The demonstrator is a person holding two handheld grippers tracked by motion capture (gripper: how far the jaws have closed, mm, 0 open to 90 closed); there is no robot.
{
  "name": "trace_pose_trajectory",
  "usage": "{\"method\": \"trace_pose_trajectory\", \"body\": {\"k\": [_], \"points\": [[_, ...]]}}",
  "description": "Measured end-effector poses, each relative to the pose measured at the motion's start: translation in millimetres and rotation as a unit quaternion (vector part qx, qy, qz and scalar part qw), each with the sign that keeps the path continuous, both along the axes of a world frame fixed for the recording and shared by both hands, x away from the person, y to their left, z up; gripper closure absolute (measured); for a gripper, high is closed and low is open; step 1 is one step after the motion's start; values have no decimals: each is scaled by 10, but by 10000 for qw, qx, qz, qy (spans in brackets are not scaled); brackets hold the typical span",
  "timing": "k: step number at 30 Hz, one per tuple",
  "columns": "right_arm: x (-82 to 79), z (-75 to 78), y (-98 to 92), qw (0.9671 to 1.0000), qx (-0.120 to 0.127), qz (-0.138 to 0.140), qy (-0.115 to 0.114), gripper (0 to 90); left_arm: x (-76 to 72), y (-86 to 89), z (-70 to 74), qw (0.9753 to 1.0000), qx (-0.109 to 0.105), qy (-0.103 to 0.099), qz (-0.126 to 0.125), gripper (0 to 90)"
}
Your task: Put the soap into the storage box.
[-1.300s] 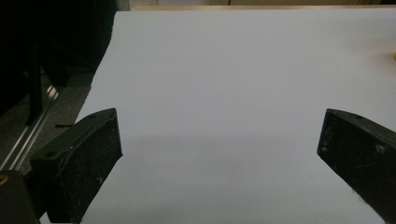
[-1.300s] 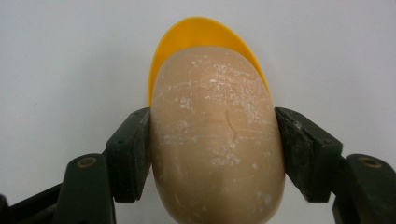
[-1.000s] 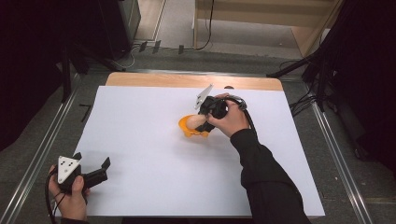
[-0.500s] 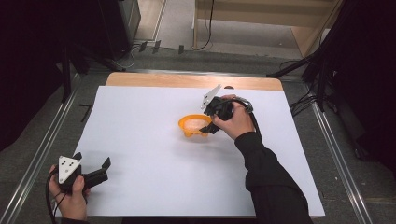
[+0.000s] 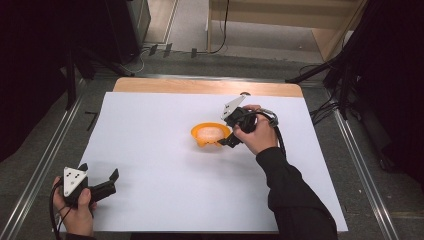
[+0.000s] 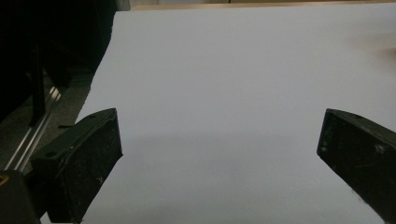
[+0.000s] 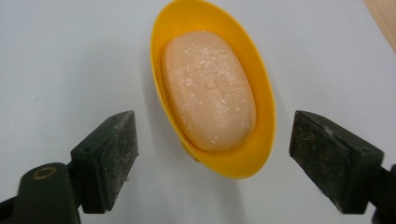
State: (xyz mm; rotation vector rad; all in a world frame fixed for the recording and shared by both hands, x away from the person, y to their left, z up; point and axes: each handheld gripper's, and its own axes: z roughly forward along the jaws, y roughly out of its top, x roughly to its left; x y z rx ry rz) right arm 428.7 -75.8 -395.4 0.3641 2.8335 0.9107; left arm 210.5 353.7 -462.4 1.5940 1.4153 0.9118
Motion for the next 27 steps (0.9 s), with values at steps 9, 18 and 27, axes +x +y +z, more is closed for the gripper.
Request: {"method": "trace_pose_trajectory", "body": {"k": [9, 18, 27], "points": [[-107, -16, -120, 9999, 146, -48, 54, 142, 0, -3, 0, 10000, 17, 2, 47, 16], [-217, -32, -267, 9993, 255, -255, -62, 132, 10, -1, 0, 10000, 11, 57, 30, 15], [-303, -98, -423, 9984, 349, -437, -21, 131, 13, 0, 0, 10000, 7, 82, -14, 15]]}}
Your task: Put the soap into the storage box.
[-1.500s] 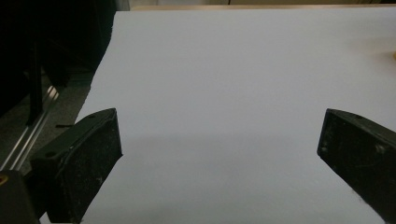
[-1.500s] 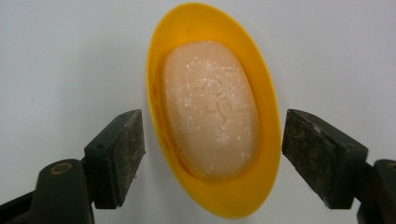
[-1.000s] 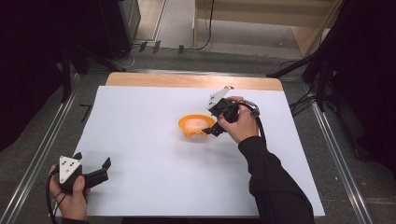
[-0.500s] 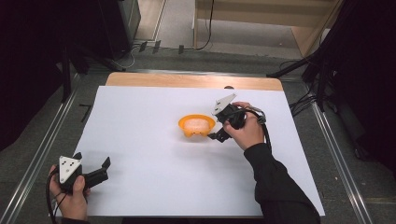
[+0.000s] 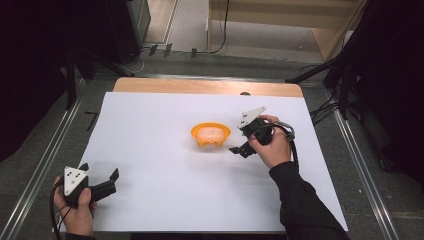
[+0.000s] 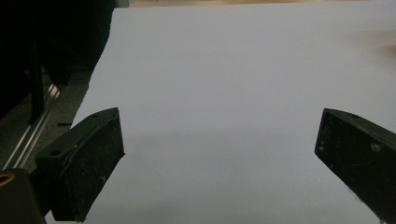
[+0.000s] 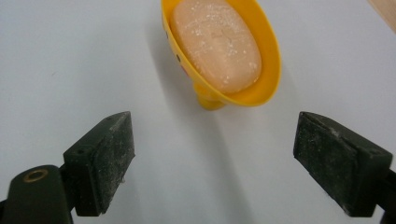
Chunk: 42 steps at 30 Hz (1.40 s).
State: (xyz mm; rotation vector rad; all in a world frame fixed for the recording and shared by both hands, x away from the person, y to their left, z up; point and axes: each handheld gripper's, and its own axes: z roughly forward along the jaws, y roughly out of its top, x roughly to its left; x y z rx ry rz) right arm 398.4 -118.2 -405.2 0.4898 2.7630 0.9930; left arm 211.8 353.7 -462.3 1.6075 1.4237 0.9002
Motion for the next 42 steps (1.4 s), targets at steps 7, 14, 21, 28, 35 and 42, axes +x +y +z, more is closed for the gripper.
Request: {"method": "trace_pose_trajectory", "body": {"k": [7, 14, 21, 28, 35, 42], "points": [[-63, -55, -105, 10000, 54, -49, 19, 130, 7, -7, -1, 10000, 21, 16, 5, 15], [-166, -72, -177, 9998, 79, -135, -83, 130, 6, -5, 0, 10000, 19, 18, -5, 13], [-250, -93, -262, 9997, 130, -193, -121, 130, 7, -6, -1, 10000, 13, 22, -16, 10], [-346, -153, -391, 9993, 95, -311, -157, 124, 5, -5, -1, 10000, 22, 18, -31, 10], [-429, -199, -529, 9989, 217, -420, -69, 99, 6, -7, -1, 10000, 33, 20, -43, 10], [-497, -219, -625, 9981, 276, -535, -119, 97, 6, -8, -1, 10000, 30, 16, -45, 10]]}}
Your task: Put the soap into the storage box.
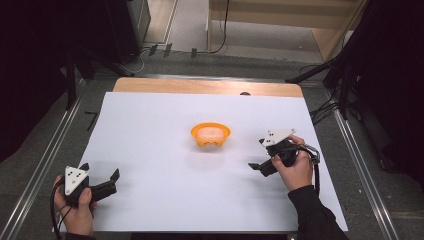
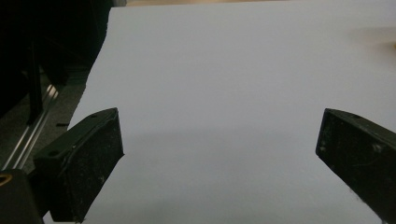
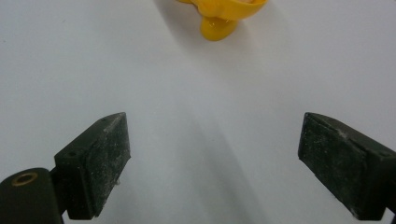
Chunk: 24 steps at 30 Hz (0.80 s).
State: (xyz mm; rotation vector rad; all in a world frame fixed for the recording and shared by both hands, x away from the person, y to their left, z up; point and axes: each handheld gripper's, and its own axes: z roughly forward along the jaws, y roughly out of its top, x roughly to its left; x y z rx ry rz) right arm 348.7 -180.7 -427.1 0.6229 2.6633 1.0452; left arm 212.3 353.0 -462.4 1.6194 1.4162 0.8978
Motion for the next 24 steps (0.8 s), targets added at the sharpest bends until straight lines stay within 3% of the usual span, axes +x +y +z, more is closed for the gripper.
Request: {"method": "trace_pose_trajectory", "body": {"k": [13, 24], "points": [[-188, -99, -226, 9997, 58, -211, -78, 98, -2, -5, 0, 10000, 42, -4, 3, 10], [-397, -251, -545, 9982, 278, -537, -49, 94, -2, -9, 0, 10000, 59, -2, 10, 10]]}}
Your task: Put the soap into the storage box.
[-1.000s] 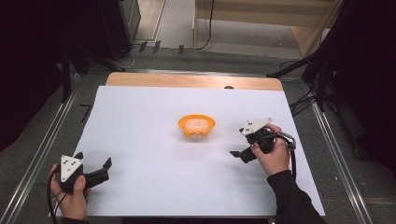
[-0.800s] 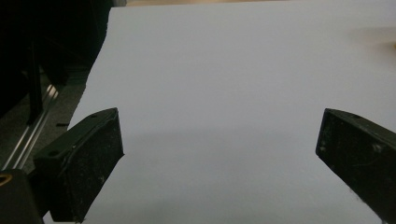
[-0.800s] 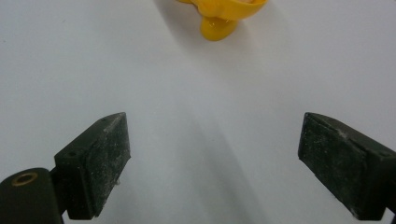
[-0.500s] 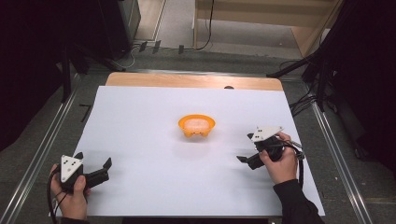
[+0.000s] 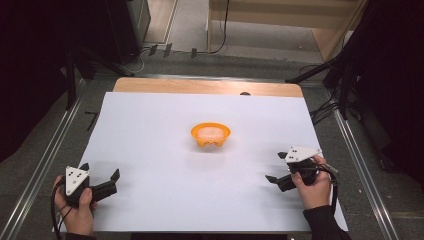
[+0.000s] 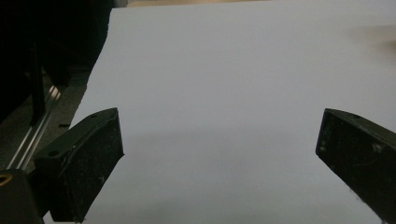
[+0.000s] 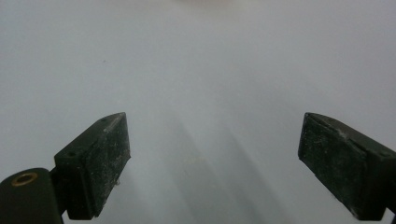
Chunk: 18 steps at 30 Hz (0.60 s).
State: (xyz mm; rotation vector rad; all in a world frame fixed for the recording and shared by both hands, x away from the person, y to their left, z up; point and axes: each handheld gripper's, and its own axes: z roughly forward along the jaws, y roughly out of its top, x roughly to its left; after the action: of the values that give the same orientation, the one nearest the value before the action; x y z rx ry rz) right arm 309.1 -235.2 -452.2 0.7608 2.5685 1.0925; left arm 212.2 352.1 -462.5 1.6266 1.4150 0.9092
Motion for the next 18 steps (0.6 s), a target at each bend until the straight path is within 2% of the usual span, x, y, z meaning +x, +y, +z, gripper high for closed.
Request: {"method": "trace_pose_trajectory", "body": {"k": [7, 13, 18], "points": [[-86, -68, -136, 9999, 67, -137, -20, 90, 0, -2, 0, 10000, 6, 2, 4, 10], [-162, -133, -266, 9995, 159, -282, -9, 22, 1, -1, 1, 10000, -4, 10, 0, 10], [-226, -186, -358, 9990, 232, -383, 15, 21, 0, 2, 1, 10000, -4, 4, -4, 10]]}}
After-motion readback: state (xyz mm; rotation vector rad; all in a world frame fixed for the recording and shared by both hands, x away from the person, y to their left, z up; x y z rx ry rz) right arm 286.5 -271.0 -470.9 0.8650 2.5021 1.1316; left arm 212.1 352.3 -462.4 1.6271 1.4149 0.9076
